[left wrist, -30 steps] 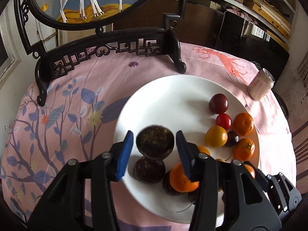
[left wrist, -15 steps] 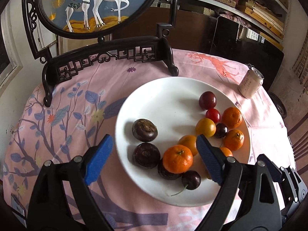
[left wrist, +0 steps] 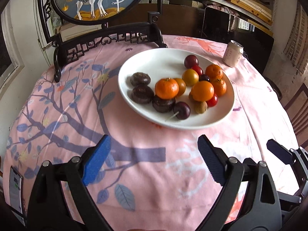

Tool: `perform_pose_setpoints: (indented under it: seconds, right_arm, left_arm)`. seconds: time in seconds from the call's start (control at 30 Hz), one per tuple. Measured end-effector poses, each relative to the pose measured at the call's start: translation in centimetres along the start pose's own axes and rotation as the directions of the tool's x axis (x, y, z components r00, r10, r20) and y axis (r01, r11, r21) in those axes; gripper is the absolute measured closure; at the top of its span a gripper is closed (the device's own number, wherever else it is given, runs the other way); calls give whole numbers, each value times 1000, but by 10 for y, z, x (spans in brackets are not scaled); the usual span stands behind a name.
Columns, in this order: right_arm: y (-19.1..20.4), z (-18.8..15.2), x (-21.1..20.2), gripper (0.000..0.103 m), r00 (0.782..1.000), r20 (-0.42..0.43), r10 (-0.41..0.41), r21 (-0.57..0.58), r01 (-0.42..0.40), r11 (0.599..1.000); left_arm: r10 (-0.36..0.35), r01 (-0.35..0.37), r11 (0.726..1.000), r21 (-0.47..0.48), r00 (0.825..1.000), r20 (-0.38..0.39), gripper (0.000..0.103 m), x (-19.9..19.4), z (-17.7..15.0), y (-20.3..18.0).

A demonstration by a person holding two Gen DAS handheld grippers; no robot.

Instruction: Organize fruits

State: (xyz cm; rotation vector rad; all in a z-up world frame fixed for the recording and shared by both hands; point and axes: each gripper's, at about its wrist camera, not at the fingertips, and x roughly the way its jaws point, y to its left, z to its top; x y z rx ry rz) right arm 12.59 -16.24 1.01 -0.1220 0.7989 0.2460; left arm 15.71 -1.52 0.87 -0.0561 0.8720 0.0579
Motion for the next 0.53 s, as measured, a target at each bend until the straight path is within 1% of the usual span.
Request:
perform_pose_setpoints:
  seconds: [0.07,0.17,0.27,0.3,0.37,0.4,0.53]
  right_arm:
    - [2,-9,-6,46,1000,-10,19,10,-19,1000]
    - [5,-20,-15,46,999,-19,40,17,-40,999]
    - [8,-31,-21,46,998,-32,55,28,-54,998]
    - [9,-34,-22,46,997,-41,65,37,-64,997]
    - [10,-39,-21,46,995,-59,82,63,-79,995]
    - [10,-42,-20,46,995,-68,79,72,-74,995]
    - [12,-52,-13,46,991,-115,65,106,-53,993]
  left_arm:
    - [10,-10,1000,-5,1000,-7,10,-5,-9,2]
    - [-2,2,1000,4,1000,-3,10,-14,-21,5]
    - [-10,10,999,31,1000,-15,6,-20,-32,6]
    - [-5,6,999,37,1000,-19,6,-22,-36,8]
    - [24,-23,999,33,999,-24,6,-24,-44,11]
    - [35,-34,999,27,999,-29,6,-25,-48,14]
    - [37,-34,999,42,998,-60,6,-23,-61,18]
